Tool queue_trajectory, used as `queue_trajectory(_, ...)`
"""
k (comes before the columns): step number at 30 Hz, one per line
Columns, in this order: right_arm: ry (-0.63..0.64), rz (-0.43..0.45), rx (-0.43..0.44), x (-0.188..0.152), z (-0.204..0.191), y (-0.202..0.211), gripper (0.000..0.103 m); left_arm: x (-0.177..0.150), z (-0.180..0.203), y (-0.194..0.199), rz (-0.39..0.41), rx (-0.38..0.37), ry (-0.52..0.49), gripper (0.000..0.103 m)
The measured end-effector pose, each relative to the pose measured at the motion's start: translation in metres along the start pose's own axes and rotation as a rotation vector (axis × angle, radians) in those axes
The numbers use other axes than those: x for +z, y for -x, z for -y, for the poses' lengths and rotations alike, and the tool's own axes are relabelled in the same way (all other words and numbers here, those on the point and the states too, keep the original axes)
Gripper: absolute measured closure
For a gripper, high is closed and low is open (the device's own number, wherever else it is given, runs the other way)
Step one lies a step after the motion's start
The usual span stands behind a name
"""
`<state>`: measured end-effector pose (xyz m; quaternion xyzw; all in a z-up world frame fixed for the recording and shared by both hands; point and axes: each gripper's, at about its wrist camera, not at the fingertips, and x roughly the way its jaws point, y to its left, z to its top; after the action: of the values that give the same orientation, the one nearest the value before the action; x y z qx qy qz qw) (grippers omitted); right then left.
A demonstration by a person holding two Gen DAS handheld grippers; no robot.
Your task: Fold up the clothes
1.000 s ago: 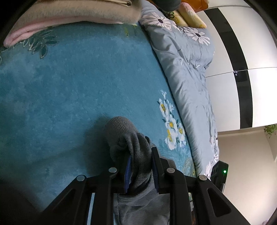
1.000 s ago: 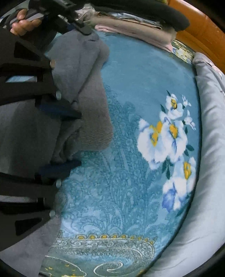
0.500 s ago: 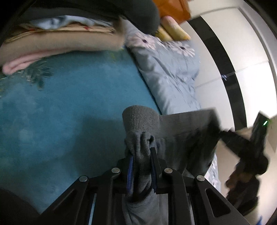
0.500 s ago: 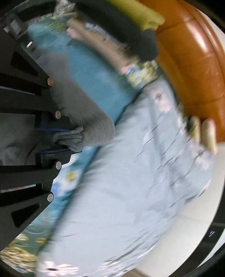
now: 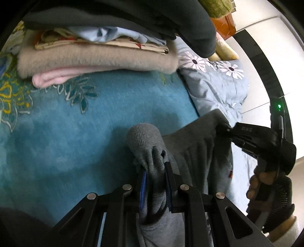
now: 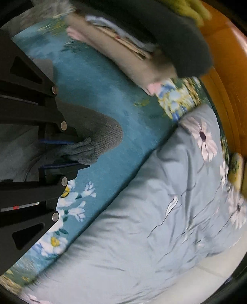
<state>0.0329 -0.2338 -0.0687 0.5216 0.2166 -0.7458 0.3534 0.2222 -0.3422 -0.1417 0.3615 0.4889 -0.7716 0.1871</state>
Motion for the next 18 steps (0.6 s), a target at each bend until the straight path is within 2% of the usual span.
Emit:
queue_trajectory(4,-0.038,-0.032,0.068,0.0,0.014,-0.001,0.079,0.002,-0.008,-0.007,-0.03,0.033,0.043,0.085)
queue_trajectory(6,-0.028,-0.04,0.109,-0.003,0.017,0.004,0.058,0.002,-0.007,-0.006,-0.029,0.036,0.035,0.085)
queue_trajectory(8,-0.02,-0.025,0.145,-0.009,0.022,0.018,0.051,0.002,-0.006,-0.006,-0.032,0.034,0.032,0.084)
queue_trajectory(12,-0.029,0.021,0.182,-0.026,0.047,0.055,0.051,0.002,-0.006,-0.002,-0.039,0.008,0.033,0.08)
queue_trajectory(14,-0.064,0.055,0.18,-0.044,0.075,0.078,0.051,0.001,-0.005,-0.001,-0.041,0.002,0.031,0.075)
queue_trajectory(18,-0.208,0.063,0.09,-0.097,0.149,0.105,0.05,-0.001,0.004,0.004,-0.027,0.009,0.002,0.063)
